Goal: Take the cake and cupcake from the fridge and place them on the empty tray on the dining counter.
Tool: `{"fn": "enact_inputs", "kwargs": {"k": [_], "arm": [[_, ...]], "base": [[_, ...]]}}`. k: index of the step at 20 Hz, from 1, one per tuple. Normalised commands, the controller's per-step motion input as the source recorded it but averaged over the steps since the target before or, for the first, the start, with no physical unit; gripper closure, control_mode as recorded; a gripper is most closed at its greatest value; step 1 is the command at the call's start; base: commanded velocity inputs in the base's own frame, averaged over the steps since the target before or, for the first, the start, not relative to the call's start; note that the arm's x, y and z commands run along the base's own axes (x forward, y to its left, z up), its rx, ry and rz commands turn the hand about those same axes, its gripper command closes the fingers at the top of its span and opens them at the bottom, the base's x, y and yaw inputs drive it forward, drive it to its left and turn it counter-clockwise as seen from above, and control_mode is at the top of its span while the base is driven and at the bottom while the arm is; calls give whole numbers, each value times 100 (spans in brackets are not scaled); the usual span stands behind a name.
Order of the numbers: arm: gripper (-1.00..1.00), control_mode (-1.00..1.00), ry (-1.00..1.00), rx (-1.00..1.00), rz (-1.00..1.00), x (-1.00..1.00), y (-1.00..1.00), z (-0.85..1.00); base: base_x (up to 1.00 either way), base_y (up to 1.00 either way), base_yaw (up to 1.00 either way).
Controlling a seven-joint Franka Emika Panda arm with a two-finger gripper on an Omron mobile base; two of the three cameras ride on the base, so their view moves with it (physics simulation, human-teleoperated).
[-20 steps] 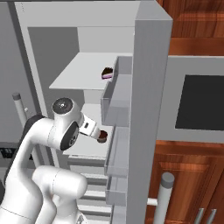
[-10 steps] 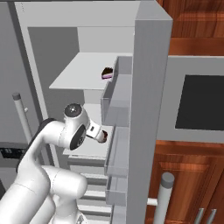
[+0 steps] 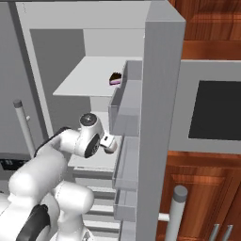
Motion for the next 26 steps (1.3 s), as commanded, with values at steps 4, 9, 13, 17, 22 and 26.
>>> {"fn": "enact_inputs", "kwargs": {"k": [4, 9, 13, 17, 22, 26], "arm": [[-100, -100, 10, 0, 0, 63, -5, -24], [-100, -100, 9, 1, 0, 45, -15, -27], [-100, -100, 9, 2, 0, 28, -4, -26], [-100, -100, 3, 3, 0, 19, 0, -15], [-100, -100, 0, 3, 0, 9, 0, -12], [-100, -100, 7, 2, 0, 7, 0, -24]], "base": [[0, 0, 0], [0, 0, 0], [0, 0, 0], [0, 0, 0], [0, 0, 0], [0, 0, 0]]}}
